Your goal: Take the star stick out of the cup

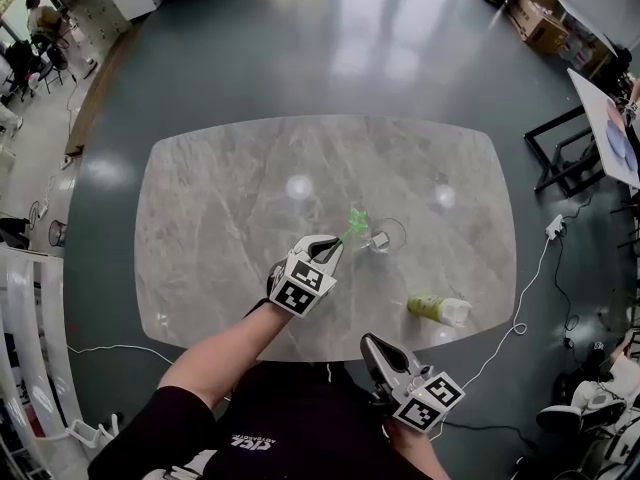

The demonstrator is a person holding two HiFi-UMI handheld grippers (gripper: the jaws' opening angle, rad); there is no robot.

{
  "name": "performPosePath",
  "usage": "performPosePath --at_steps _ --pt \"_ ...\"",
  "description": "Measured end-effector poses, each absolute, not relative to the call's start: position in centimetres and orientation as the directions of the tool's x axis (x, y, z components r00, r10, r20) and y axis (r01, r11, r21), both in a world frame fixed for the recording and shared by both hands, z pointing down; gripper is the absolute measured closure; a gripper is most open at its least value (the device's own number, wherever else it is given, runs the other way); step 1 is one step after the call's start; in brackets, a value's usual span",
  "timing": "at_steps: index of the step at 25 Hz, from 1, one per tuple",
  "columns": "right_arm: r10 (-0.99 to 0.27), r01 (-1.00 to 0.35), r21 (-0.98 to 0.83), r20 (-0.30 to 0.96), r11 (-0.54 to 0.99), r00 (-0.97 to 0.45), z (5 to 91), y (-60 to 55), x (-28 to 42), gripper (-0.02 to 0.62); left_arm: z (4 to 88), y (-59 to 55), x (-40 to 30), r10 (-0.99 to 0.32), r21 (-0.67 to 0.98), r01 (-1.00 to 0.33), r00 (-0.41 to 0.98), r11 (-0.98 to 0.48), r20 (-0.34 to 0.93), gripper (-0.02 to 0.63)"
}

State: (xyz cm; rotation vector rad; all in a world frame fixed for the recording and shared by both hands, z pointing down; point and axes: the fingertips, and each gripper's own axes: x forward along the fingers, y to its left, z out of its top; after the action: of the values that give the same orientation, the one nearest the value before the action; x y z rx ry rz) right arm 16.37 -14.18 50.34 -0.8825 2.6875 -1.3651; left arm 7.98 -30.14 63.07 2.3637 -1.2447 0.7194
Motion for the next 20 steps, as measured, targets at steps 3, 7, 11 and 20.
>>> performPosePath --at_steps 3,7,11,20 --pt "-0.495 -0.485 -0.746 0.240 0.457 -0.835 50.4 -14.0 16.6 0.584 64.8 -30.0 8.2 -0.625 0.088 -0.836 0.471 -0.542 0.622 0.591" --pt "-0.521 -0.498 -0.744 0.237 0.446 -0.820 50.3 -14.1 17.2 0.584 67.0 -30.1 8.4 -0.582 0.096 -0.830 0.462 -0.549 0.669 0.590" --pt "-0.550 -0.515 -0.742 0.236 0.430 -0.801 49.9 -13.7 18.0 0.583 69.0 -29.9 8.4 -0.532 0.103 -0.824 0.449 -0.557 0.719 0.591" --pt "-0.611 -0.558 -0.724 0.240 0.405 -0.754 49.0 -13.1 19.5 0.584 72.1 -30.0 7.6 -0.472 0.068 -0.816 0.398 -0.574 0.787 0.589"
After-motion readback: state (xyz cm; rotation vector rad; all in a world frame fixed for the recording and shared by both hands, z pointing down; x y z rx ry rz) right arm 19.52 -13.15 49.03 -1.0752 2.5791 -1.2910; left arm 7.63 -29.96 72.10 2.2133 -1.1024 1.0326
